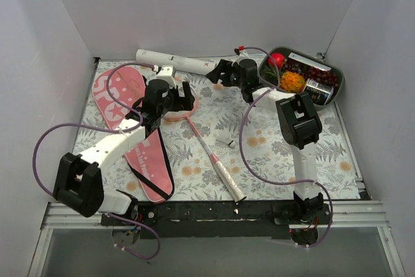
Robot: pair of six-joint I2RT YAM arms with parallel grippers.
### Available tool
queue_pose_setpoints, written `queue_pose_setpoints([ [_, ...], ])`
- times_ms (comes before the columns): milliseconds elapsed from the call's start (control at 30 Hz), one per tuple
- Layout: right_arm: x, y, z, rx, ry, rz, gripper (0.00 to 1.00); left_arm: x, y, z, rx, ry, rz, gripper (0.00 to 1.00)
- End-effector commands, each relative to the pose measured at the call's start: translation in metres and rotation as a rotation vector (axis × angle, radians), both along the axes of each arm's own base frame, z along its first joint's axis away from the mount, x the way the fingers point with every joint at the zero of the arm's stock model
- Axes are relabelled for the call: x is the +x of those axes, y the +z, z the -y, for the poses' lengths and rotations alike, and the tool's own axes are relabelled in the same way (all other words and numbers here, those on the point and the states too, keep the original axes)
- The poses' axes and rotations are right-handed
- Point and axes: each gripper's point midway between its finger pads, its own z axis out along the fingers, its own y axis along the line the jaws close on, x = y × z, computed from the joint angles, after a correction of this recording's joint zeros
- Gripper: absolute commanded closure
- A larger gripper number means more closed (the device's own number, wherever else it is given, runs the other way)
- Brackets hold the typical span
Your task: Pack up the badminton gear
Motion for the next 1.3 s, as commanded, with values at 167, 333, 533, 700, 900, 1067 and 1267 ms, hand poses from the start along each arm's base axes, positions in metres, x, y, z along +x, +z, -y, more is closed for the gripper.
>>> queue_pose_setpoints([
  [167,0.079,0.018,-0.011,0.163,-0.052,0.092,0.15,-0.058,0.017,-0.005,-0.108,-0.03,-0.026,0.11],
  [333,0.099,0.011,-0.01,0.193,-0.083,0.086,0.16,-0.069,0.025,-0.006,-0.121,-0.055,-0.004,0.11],
  [533,0.107,0.008,-0.018,0.219,-0.066,0.079,0.18,-0.069,0.018,-0.008,-0.096,-0.057,-0.009,0.11],
  [700,0.107,0.003,-0.02,0.237,-0.054,0.076,0.23,-0.067,0.016,-0.007,-0.088,-0.06,-0.01,0.11],
  [900,0.105,-0.003,-0.027,0.26,-0.032,0.053,0.29,-0.069,0.014,-0.007,-0.092,-0.064,-0.017,0.11],
  [1067,0.104,-0.006,-0.029,0.261,-0.027,0.05,0.39,-0.071,0.012,-0.009,-0.09,-0.058,-0.02,0.11],
  [1267,0.103,-0.004,-0.029,0.263,-0.023,0.053,0.55,-0.073,0.01,-0.009,-0.089,-0.06,-0.023,0.11],
])
